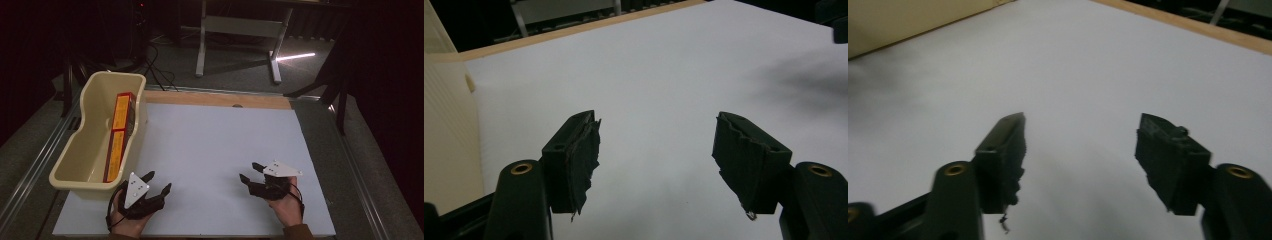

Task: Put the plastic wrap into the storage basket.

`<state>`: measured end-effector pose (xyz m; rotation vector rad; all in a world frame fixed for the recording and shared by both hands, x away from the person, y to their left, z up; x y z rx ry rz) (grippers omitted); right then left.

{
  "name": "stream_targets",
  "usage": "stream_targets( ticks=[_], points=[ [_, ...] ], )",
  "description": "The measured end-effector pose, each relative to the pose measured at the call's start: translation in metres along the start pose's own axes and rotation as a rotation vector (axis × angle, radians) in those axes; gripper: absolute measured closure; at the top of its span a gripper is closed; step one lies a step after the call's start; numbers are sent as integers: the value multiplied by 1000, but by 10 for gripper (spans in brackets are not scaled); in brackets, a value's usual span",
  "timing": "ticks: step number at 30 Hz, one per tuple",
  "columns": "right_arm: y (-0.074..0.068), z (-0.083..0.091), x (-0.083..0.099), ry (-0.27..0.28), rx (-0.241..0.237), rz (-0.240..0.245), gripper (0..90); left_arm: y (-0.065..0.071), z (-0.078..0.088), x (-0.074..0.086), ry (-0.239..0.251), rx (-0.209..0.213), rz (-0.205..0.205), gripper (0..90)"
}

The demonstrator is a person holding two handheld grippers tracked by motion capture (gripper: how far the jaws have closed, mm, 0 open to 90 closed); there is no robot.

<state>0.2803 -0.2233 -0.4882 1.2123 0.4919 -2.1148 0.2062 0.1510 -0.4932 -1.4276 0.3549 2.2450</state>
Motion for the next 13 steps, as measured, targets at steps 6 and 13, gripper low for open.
stream_targets(
  ticks=[6, 13],
  points=[
    [8, 20, 9, 25, 37, -17, 266, 1, -2, 1, -3, 9, -6, 343],
    [13, 36, 25, 15, 60, -14, 218, 3, -3, 1, -10, 14, -9, 342]
  ],
)
Point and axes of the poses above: each handheld gripper's, and its own axes: z roughly backward along the jaws, x roughly out of its underside, y roughly to its right, the point moved 1 cm from there along -z, roughly forward along the jaws
